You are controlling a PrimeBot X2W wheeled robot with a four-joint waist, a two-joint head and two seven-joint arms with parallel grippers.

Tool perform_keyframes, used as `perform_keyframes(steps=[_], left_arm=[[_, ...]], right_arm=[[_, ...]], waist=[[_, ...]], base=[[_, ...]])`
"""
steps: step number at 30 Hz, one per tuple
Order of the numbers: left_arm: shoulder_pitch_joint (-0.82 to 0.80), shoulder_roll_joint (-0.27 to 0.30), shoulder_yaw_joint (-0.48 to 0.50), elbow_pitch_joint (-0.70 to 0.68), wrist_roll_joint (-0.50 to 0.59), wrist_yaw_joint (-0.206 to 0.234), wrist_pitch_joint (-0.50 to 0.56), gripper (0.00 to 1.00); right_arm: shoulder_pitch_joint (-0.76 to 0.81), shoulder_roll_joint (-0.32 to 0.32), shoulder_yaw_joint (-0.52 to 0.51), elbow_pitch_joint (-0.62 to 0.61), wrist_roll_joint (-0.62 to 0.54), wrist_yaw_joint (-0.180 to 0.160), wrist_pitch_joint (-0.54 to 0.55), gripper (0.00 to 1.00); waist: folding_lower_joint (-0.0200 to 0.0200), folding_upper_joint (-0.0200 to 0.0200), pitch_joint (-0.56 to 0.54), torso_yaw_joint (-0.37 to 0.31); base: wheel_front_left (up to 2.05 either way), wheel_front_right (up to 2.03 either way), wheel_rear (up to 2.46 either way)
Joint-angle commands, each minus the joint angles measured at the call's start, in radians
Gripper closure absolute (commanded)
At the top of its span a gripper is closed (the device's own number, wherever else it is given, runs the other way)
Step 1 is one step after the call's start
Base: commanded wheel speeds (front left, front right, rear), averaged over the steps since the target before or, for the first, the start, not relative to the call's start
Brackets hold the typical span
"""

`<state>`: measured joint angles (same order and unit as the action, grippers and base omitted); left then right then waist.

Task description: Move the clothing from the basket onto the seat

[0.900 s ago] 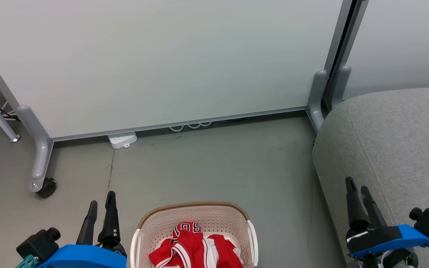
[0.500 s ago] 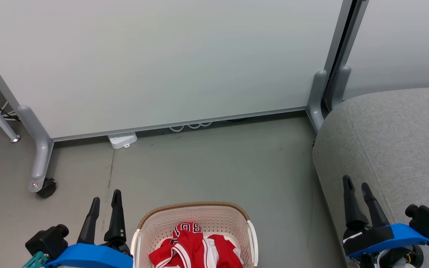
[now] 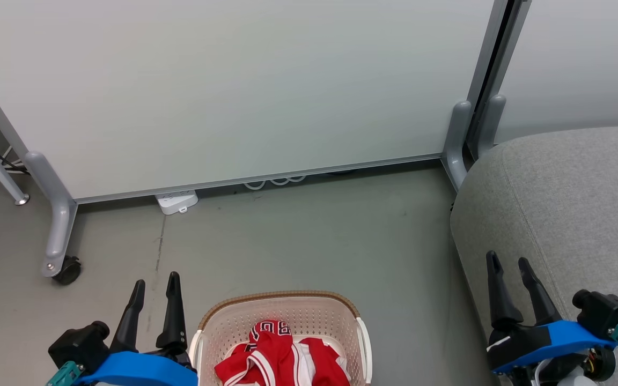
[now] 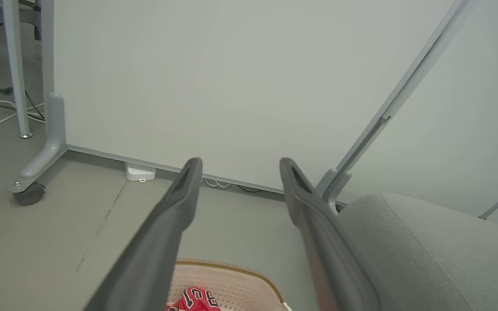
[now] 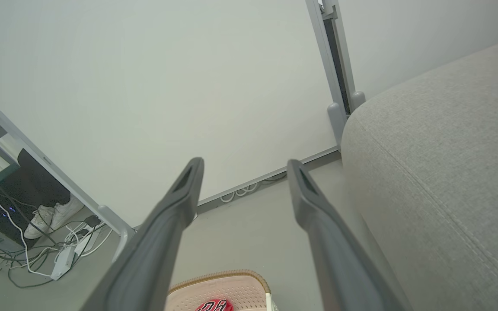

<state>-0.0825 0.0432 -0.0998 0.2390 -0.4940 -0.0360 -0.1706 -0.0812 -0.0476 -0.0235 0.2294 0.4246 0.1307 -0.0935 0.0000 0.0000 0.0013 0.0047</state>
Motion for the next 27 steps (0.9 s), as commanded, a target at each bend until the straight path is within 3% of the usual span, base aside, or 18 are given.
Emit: perform_keyframes(steps=[1,27], left_arm=[[-0.02,0.007,0.0,-0.006,0.025,0.005,-0.011,0.0],[-0.015,0.009,-0.023,0.005,0.213,0.021,-0.066,0.0]], right_arm=[[-0.022,-0.003,0.003,-0.007,-0.029,0.0,-0.01,0.0],[-0.02,-0.004,0.017,-0.012,-0.262,0.0,-0.047,0.0]], waist=[[0.0,0.0,0.0,0.0],[0.0,0.0,-0.004,0.006]], base=[[0.0,0.0,0.0],[0.0,0.0,0.0]])
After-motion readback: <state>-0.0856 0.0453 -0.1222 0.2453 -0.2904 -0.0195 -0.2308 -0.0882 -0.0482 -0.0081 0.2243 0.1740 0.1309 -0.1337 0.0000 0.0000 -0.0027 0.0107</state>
